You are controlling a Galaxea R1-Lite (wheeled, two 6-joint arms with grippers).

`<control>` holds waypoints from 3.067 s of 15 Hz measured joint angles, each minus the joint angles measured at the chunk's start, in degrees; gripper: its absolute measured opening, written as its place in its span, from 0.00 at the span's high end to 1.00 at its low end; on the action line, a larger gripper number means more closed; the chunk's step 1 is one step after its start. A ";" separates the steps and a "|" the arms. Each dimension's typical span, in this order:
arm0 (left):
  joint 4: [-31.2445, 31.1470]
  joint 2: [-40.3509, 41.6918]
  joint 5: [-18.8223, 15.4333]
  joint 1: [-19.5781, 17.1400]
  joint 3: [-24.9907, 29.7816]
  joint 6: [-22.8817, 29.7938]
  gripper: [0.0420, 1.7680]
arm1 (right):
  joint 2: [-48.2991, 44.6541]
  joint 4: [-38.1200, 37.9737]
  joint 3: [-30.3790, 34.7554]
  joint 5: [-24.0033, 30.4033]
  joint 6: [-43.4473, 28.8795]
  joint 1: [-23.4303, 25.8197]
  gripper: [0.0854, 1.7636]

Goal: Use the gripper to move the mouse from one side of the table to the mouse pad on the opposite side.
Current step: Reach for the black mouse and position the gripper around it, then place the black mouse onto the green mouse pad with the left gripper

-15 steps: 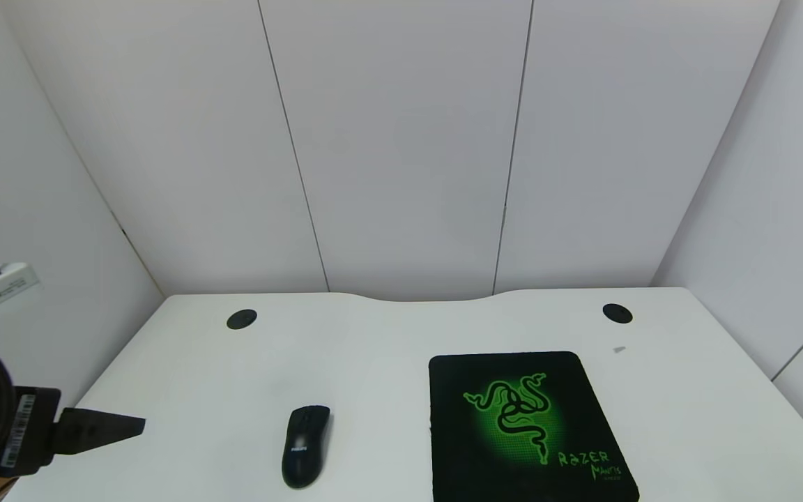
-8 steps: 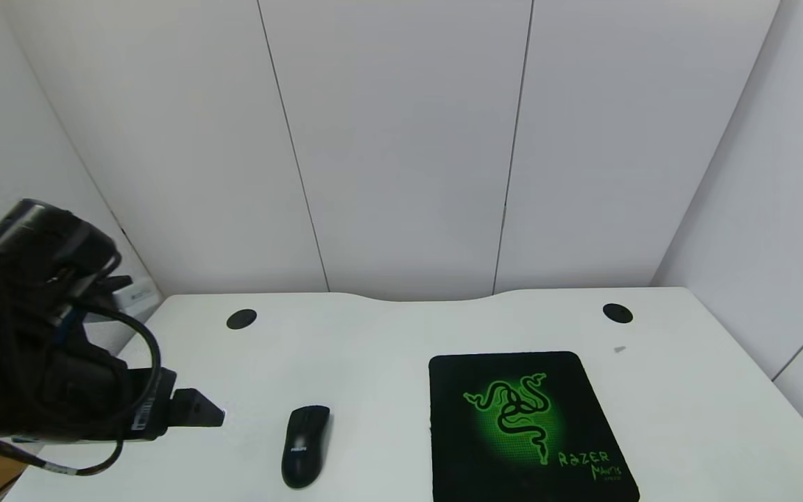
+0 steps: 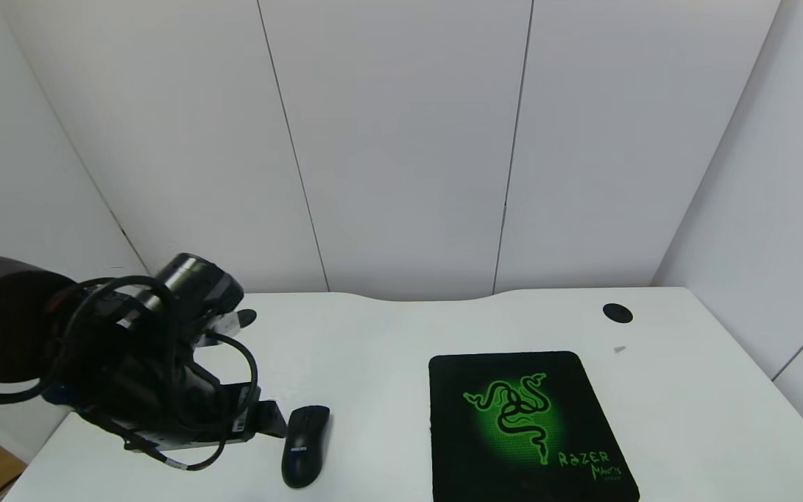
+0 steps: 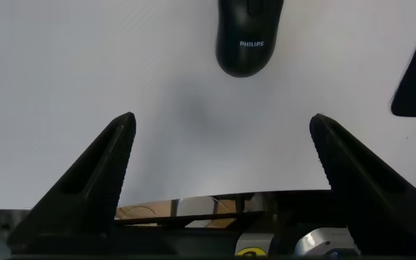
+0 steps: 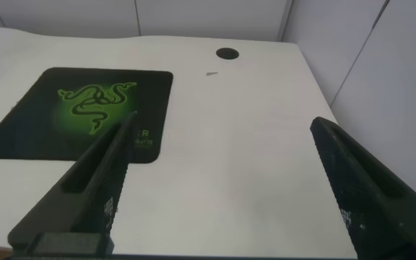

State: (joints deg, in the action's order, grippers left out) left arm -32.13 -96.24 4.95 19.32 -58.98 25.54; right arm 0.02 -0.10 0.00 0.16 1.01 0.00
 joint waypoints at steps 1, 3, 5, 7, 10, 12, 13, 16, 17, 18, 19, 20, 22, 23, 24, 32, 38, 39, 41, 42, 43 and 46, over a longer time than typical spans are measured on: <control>2.06 -1.35 0.40 0.52 0.74 1.06 0.03 | 0.00 0.00 0.00 0.00 0.02 0.00 0.03; 6.19 -4.08 1.62 1.23 2.32 1.67 0.03 | 0.00 0.00 0.00 0.00 0.00 0.00 0.03; 9.36 -6.64 2.07 1.60 3.66 1.88 0.03 | 0.00 0.00 0.00 0.02 0.02 0.00 0.03; 12.98 -8.96 3.45 2.15 4.90 2.56 0.03 | 0.00 0.00 0.00 0.00 0.02 0.00 0.03; 15.58 -11.95 4.35 3.05 6.06 2.78 0.03 | 0.00 0.00 0.00 0.00 0.00 0.00 0.03; 15.91 -13.37 4.33 3.25 6.03 2.78 0.03 | 0.00 0.02 0.00 0.00 0.02 0.00 0.03; 15.99 -14.03 4.29 3.28 5.81 2.82 0.03 | 0.00 0.00 0.00 0.00 0.02 0.00 0.03; 20.15 -15.97 4.57 3.35 5.90 2.90 0.03 | 0.00 0.00 0.00 0.00 0.00 0.00 0.03; 21.22 -16.68 4.90 3.35 6.08 3.50 0.03 | 0.00 0.00 0.00 0.00 0.05 0.00 0.03; 22.24 -17.35 5.23 3.35 6.10 3.88 0.03 | 0.00 0.00 0.00 0.00 0.02 0.00 0.03; 23.41 -17.94 5.36 3.35 6.12 3.96 0.03 | 0.00 0.00 0.00 0.00 0.02 0.00 0.03; 24.26 -18.53 5.58 3.35 6.21 4.02 0.03 | 0.00 0.00 0.00 0.00 0.02 0.00 0.03; 25.73 -19.60 6.53 3.35 6.21 4.32 0.03 | 0.00 0.00 0.00 -0.02 0.00 0.00 0.03; 26.56 -20.04 6.75 3.35 6.21 4.45 0.03 | 0.00 0.00 0.00 0.00 0.00 0.00 0.03; 26.88 -20.39 6.81 3.36 6.25 4.46 0.03 | 0.00 0.00 0.00 0.02 0.02 0.00 0.03; 27.10 -20.93 6.62 3.35 6.19 4.49 0.49 | 0.00 0.00 0.00 0.00 0.02 0.00 0.03; 27.05 -20.87 6.53 3.68 6.25 4.46 0.50 | 0.00 0.00 0.00 0.00 0.02 0.00 0.03; 27.05 -20.85 6.60 3.79 6.23 4.46 0.50 | 0.00 0.00 0.00 -0.02 0.02 0.00 0.03; 26.83 -20.43 6.66 3.88 6.00 4.46 0.50 | 0.00 0.00 0.00 -0.02 0.02 0.02 0.03; 26.39 -19.97 6.68 3.89 5.71 4.60 0.50 | 0.00 0.00 0.00 -0.02 0.00 0.00 0.03; 25.84 -19.27 6.66 3.89 5.25 4.71 0.50 | 0.00 0.00 0.00 0.00 0.00 0.00 0.03; 18.29 -17.24 6.57 4.32 1.95 6.80 0.50 | 0.00 0.00 0.00 0.00 0.02 0.02 0.03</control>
State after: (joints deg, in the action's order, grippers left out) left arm -13.85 -113.48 11.52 23.64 -57.03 32.34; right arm 0.02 -0.10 0.00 0.16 1.04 0.02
